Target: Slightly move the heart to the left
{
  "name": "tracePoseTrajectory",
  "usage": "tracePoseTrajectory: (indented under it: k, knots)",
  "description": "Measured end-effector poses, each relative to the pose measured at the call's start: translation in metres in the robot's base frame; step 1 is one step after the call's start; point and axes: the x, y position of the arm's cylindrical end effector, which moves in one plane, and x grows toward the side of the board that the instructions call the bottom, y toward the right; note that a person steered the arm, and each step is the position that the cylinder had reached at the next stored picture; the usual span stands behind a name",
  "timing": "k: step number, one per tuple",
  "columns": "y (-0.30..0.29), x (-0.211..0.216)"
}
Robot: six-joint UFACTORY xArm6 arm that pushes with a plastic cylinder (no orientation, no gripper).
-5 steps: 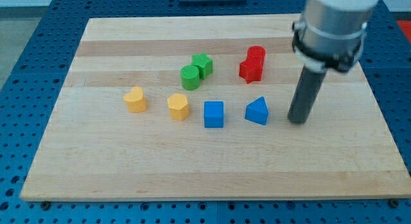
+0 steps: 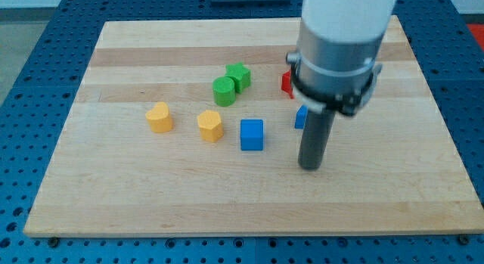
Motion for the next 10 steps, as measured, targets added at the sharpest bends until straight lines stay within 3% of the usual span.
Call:
tracePoseTrajectory:
  k: [2,5,6,7,8,9,10]
  knots:
    - [-0.043,0.016]
    - [-0.061,0.016]
    - [-0.166,0.017]
    - [-0.273,0.0]
    - [-0.277,-0.101]
    - [-0.245,-0.16]
    - [-0.196,-0.167]
